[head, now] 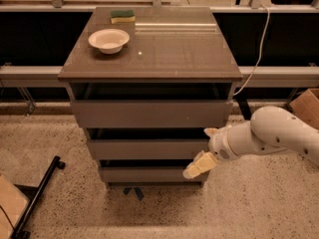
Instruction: Open middle drawer
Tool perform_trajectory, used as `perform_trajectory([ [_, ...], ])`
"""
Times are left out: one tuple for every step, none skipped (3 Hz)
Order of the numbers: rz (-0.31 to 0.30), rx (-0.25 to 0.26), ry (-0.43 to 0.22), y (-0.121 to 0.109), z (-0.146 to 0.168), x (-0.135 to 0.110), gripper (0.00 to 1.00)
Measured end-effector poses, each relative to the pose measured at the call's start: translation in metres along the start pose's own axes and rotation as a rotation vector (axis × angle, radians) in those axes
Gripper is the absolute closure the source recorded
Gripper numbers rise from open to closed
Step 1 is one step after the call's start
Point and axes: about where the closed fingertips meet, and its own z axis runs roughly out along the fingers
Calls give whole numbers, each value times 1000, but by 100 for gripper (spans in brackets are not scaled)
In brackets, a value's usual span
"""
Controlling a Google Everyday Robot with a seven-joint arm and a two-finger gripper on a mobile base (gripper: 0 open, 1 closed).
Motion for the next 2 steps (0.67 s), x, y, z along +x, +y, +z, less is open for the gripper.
perform_trajectory([
  [36,-21,-27,-16,37,16,0],
  [36,-21,-27,-16,37,16,0],
])
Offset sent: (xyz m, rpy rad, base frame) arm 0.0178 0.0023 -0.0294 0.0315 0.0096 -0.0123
